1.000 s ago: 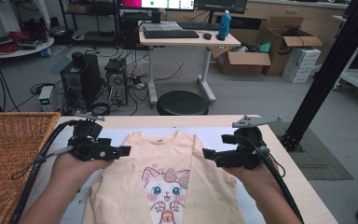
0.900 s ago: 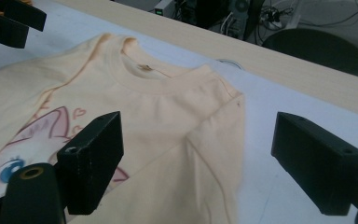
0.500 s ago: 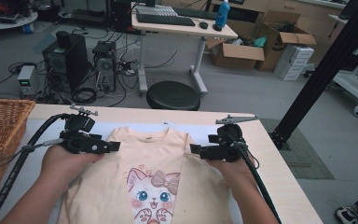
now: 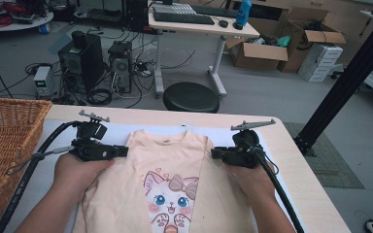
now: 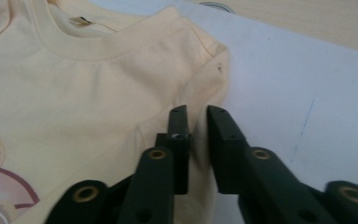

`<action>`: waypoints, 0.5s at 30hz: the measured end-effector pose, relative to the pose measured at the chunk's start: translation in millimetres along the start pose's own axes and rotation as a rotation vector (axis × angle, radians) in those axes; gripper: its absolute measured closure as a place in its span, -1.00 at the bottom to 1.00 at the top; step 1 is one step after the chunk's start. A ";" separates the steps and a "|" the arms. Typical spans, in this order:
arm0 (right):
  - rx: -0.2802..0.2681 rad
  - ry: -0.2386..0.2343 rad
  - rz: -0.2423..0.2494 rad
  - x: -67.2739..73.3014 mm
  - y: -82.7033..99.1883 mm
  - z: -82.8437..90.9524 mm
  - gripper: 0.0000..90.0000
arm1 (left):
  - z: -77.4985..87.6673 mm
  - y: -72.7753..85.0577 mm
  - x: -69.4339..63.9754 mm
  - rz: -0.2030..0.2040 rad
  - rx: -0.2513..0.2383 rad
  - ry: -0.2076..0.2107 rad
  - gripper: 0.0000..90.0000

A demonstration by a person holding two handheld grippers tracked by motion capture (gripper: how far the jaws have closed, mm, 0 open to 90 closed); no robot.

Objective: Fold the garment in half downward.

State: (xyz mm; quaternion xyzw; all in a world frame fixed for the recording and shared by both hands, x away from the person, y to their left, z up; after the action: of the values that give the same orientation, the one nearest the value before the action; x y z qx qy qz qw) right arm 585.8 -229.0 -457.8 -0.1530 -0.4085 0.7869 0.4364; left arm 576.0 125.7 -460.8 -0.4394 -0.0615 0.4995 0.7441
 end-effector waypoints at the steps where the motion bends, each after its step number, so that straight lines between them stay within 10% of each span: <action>1: 0.001 -0.003 -0.002 0.2 -0.1 0.7 0.87 | 0.7 -0.2 -0.2 -0.004 0.004 0.002 0.92; 15: -0.060 0.000 0.035 21.1 -7.3 42.1 0.91 | 48.1 -0.3 -31.8 -0.040 -0.045 0.089 0.92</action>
State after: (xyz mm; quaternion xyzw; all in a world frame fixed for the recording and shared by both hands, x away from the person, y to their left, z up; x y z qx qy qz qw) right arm 552.7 -231.2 -423.6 -0.1732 -0.4292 0.7818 0.4178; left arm 535.0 128.8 -420.3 -0.4763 -0.0484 0.4631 0.7459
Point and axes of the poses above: each handheld gripper's, and its own axes: z roughly backward along the jaws, y roughly out of its underside, x roughly to its left, the point moved 2 cm from there along -z, roughly forward along the jaws, and after that the axes turned 4 degrees about -x, right-handed, at the moved point
